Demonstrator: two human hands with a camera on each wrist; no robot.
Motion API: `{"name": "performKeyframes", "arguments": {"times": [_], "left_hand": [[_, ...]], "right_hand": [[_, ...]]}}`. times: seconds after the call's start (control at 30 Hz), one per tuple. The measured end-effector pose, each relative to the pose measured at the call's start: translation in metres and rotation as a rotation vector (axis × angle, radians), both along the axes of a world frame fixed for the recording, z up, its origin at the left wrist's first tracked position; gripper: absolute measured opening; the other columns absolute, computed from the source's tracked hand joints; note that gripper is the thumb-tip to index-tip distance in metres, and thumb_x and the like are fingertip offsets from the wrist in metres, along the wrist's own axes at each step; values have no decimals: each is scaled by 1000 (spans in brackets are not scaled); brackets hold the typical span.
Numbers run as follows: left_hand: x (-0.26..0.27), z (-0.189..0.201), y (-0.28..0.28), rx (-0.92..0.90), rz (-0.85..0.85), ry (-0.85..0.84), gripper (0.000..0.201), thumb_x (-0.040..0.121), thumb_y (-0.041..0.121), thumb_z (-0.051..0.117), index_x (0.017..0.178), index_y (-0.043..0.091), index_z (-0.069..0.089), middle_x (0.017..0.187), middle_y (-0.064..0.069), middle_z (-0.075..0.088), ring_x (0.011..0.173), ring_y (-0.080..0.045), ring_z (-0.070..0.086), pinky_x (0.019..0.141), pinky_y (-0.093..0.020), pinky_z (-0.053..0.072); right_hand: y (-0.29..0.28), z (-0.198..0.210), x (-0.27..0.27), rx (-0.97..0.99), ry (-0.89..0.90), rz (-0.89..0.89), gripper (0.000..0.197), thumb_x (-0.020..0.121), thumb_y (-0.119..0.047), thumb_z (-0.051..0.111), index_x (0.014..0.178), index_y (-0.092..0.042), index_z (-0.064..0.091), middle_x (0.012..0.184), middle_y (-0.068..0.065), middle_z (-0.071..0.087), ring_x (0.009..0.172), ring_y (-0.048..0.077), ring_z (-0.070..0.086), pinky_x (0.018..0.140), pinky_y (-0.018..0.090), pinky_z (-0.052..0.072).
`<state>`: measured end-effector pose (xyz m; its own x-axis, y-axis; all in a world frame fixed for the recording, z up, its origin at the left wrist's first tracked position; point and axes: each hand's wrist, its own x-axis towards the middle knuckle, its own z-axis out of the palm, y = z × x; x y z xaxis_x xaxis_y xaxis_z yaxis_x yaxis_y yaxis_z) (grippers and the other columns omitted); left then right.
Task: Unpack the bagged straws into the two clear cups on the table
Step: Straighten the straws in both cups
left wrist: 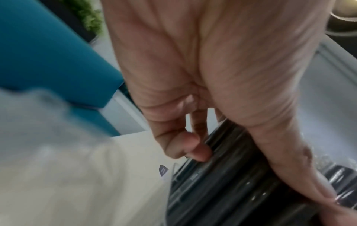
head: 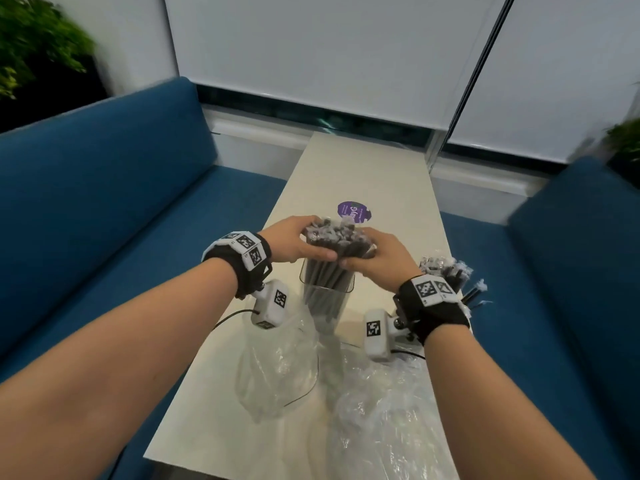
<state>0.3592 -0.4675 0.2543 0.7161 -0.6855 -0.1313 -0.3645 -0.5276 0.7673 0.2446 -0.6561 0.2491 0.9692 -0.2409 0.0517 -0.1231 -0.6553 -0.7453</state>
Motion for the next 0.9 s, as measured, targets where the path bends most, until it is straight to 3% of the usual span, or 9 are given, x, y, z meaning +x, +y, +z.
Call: {"name": "performKeyframes", "arguments": {"times": [0.1, 0.27, 0.33, 0.4, 0.47, 0.57, 0.67, 0.8, 0.9], "left_hand": [[4, -8, 6, -21, 19, 105, 64, 80, 37, 86, 136, 23, 57, 121, -1, 67, 89, -14, 63, 65, -28, 53], [-2, -21, 6, -12, 4, 117, 74, 79, 15, 87, 140, 23, 47, 127, -6, 65, 95, -20, 67, 65, -24, 54], [-5, -21, 8, 18, -41, 100, 83, 75, 12, 90, 143, 21, 43, 130, -2, 63, 108, -21, 64, 80, -27, 53], [-8, -20, 10, 80, -118, 72, 93, 72, 20, 93, 147, 20, 40, 136, 2, 61, 118, -21, 60, 100, -34, 48], [-11, -15, 10, 58, -105, 21, 89, 73, 27, 92, 147, 20, 44, 138, 1, 62, 121, -22, 59, 108, -40, 46], [-11, -4, 7, -58, -2, -23, 69, 80, 35, 86, 140, 22, 54, 128, -2, 67, 115, -25, 63, 98, -39, 51], [-11, -3, 10, 46, 0, -64, 65, 82, 40, 84, 138, 21, 56, 133, -3, 66, 108, -22, 61, 101, -39, 48], [-16, -13, 18, 249, -38, -171, 84, 76, 42, 88, 146, 18, 47, 142, -4, 57, 101, -18, 54, 91, -31, 44], [-20, -14, 26, 171, 4, -144, 82, 81, 43, 84, 150, 20, 45, 138, -2, 60, 99, -18, 62, 87, -29, 44]], "right_hand": [[-4, 0, 0, 70, -7, -31, 60, 79, -14, 88, 133, -20, 64, 115, -1, 72, 68, 18, 69, 73, 33, 55], [-4, -14, -7, 87, 119, -6, 105, 67, -3, 95, 147, -13, 27, 141, 3, 42, 88, 15, 65, 60, 6, 46], [-1, -17, -8, 136, 90, -25, 115, 65, -8, 98, 148, -17, 18, 147, 6, 41, 103, 23, 64, 74, 11, 48], [4, -17, -6, 145, 82, 4, 125, 65, -13, 99, 156, -27, 15, 145, 8, 50, 109, 27, 68, 89, 30, 56], [6, -14, -2, 70, 50, 19, 104, 69, -22, 96, 153, -30, 35, 133, 5, 64, 107, 28, 72, 95, 44, 59], [1, -7, 3, 43, -53, -45, 68, 75, -27, 92, 135, -23, 61, 121, 4, 74, 77, 19, 73, 79, 40, 63], [-4, -4, 1, -19, 50, -14, 73, 72, -21, 94, 137, -21, 61, 121, 2, 72, 73, 7, 67, 70, 23, 52], [-3, -11, -13, -165, 149, 36, 88, 70, -23, 95, 147, -23, 53, 129, 1, 57, 85, 14, 61, 81, 27, 47], [-3, -18, -17, -86, 84, -21, 70, 76, -22, 90, 138, -25, 58, 126, -1, 65, 77, 15, 70, 78, 31, 55]]}}
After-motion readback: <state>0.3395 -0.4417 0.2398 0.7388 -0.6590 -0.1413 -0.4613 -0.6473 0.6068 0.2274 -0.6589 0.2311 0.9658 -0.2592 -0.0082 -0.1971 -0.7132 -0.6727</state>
